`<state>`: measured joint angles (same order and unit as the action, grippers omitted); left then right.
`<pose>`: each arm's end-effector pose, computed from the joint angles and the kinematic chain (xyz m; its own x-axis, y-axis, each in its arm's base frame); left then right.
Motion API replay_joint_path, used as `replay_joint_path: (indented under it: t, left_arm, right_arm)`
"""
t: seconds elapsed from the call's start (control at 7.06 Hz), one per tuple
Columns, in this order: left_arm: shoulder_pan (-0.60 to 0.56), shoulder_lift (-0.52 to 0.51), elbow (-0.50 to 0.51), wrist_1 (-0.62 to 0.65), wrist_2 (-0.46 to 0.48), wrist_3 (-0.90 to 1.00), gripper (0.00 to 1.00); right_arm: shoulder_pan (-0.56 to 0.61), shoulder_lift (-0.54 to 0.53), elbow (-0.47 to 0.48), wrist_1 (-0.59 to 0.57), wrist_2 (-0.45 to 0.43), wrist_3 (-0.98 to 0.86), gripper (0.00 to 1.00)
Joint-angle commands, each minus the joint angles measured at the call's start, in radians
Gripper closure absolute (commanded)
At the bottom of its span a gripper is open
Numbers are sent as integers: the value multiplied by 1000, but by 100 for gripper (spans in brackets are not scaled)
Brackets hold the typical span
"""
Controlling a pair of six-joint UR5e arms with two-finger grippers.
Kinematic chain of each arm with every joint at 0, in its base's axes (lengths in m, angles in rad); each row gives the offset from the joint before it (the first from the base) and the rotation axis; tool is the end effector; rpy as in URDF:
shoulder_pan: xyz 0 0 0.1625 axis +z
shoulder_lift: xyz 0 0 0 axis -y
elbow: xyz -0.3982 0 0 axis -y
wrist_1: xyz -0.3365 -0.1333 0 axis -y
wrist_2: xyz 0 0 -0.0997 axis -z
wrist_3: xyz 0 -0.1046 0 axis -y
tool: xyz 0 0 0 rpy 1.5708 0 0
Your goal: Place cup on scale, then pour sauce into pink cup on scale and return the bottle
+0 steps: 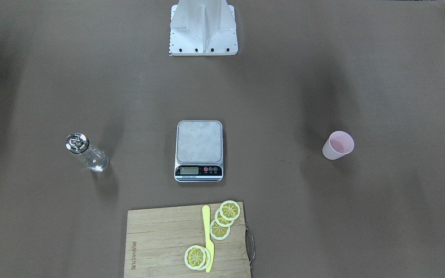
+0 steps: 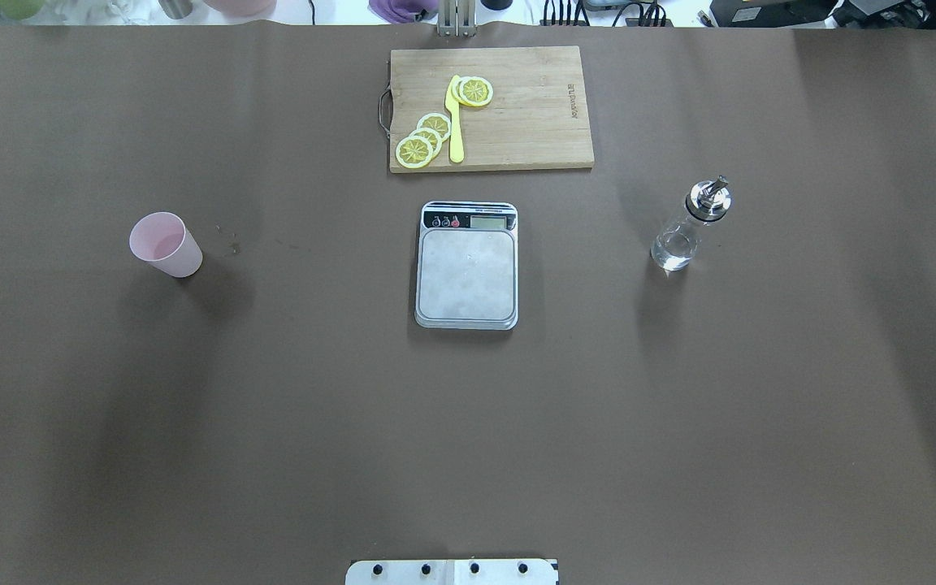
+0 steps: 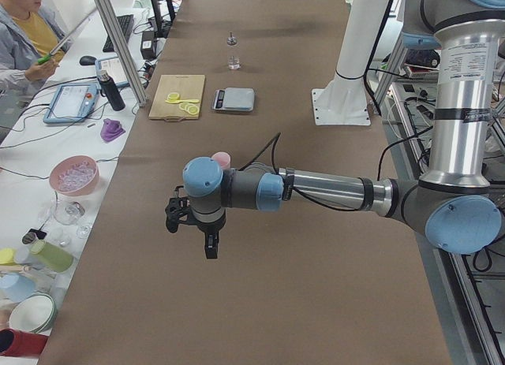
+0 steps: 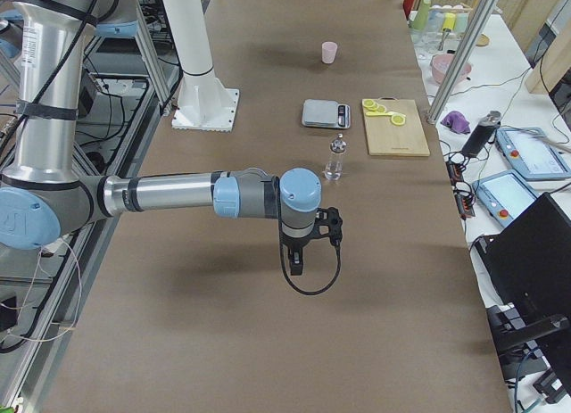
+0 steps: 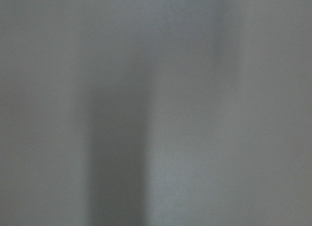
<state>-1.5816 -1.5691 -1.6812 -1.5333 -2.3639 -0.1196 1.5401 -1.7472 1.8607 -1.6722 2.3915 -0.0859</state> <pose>-0.0635 -0.4378 0.5903 0.6958 -0.0762 -0.7141 0.0945 0.9954 -0.0142 0.0455 -0.3666 0.5865 0.6760 -0.1154 0.7278 0.0890 0.9932 0.0748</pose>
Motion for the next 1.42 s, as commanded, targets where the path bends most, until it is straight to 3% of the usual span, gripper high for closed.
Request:
replay_joint_path:
  t: [0.0, 0.42, 0.57, 0.85, 0.99, 1.13, 1.27]
  left_arm:
    - [3, 1, 0, -39, 3, 2, 2]
    - [6, 1, -2, -48, -2, -3, 2]
    - [26, -2, -2, -56, -50, 1, 2]
    - [180, -11, 6, -207, -58, -8, 2]
    - [252, -15, -8, -272, -61, -96, 2]
    - [323, -110, -15, -296, -54, -408, 2]
    - [419, -165, -21, -292, 12, -523, 2]
  right_arm:
    - [0, 0, 6, -1, 0, 0, 0]
    - [0, 0, 8, 0, 0, 0, 0]
    - [0, 0, 8, -1, 0, 0, 0]
    - [0, -8, 9, -1, 20, 0, 0]
    - [0, -9, 9, -1, 28, 0, 0]
    - [0, -9, 14, -1, 28, 0, 0]
    - [0, -9, 15, -1, 28, -2, 0]
